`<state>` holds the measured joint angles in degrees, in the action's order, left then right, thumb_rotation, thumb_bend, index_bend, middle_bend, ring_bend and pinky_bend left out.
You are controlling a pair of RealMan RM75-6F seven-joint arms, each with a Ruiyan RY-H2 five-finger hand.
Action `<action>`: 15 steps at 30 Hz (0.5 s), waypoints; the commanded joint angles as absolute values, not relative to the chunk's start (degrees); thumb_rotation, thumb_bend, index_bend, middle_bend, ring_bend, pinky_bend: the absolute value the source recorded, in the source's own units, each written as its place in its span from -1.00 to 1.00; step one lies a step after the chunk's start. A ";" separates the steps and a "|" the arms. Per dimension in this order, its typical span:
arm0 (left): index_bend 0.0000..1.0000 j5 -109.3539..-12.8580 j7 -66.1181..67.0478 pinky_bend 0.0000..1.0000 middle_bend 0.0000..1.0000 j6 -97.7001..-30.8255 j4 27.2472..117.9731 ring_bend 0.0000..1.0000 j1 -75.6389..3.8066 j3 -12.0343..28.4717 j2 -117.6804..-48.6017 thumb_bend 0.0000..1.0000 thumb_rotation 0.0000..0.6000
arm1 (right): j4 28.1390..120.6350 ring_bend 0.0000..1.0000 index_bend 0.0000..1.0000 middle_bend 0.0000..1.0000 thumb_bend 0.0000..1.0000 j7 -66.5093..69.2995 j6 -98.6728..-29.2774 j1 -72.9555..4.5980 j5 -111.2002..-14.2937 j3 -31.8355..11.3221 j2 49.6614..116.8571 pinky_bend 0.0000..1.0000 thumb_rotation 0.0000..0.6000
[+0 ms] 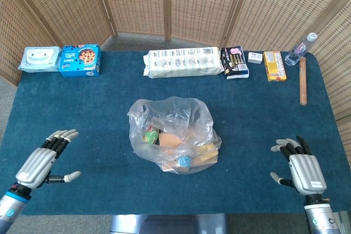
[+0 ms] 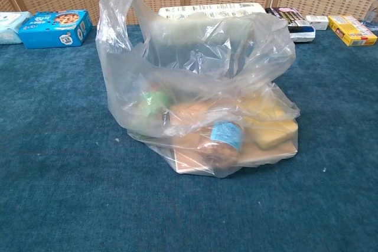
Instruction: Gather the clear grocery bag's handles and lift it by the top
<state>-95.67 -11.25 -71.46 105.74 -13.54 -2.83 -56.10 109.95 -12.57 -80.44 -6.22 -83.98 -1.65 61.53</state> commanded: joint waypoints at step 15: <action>-1.00 -93.57 -18.42 -0.94 -0.91 -62.87 107.25 -1.00 -22.17 -0.08 -57.75 -0.91 -1.00 | 109.98 -0.65 -0.35 -0.53 -0.61 -11.91 -81.12 -5.68 -84.53 -1.45 61.03 -0.97 1.00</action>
<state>-93.99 -18.17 -63.38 107.17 -21.68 -0.41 -57.42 109.99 -11.91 -81.12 -5.68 -84.53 -1.45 61.03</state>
